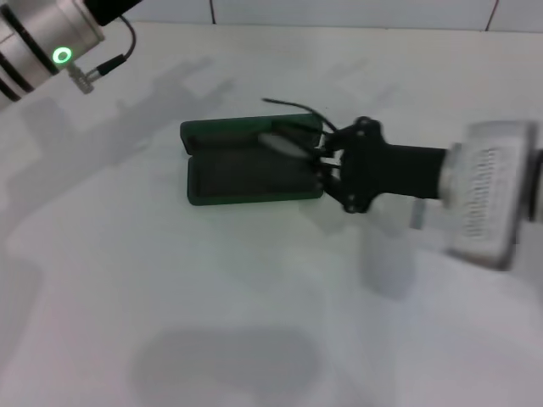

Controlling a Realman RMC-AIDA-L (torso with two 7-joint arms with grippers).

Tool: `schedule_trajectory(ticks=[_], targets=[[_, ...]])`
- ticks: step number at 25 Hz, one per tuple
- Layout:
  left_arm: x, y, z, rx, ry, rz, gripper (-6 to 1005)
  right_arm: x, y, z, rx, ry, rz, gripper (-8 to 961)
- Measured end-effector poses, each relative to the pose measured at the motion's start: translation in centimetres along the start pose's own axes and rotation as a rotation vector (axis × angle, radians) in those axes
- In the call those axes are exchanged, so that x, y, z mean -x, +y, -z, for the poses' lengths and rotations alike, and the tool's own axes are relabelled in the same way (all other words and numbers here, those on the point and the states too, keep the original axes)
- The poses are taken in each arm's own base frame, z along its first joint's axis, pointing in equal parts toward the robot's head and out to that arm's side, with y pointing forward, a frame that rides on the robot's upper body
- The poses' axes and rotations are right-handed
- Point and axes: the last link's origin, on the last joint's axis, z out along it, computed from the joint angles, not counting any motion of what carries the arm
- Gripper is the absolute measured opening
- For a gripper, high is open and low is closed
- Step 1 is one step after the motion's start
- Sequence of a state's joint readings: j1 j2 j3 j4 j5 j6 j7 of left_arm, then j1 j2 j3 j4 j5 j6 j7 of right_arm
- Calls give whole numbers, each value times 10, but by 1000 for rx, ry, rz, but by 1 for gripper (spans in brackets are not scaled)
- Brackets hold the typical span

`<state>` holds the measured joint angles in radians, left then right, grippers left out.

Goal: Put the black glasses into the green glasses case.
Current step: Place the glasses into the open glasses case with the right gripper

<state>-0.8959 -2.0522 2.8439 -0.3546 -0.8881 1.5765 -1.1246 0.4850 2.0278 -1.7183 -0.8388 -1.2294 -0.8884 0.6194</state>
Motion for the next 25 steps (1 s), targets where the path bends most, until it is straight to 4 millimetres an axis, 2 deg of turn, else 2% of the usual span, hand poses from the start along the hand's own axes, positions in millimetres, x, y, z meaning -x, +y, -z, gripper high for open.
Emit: schedule_trajectory(ticks=[4, 7, 12, 25], targets=[[-1, -4, 6, -15, -2, 15, 711, 14, 10, -31, -21, 127, 147, 121], [-1, -4, 6, -17, -2, 15, 711, 23, 19, -44, -17, 160, 212, 122], [-1, -4, 5, -13, -6, 6, 712, 29, 23, -54, -15, 182, 265, 122], [1, -2, 5, -7, -17, -14, 711, 28, 24, -67, -14, 242, 327, 123]])
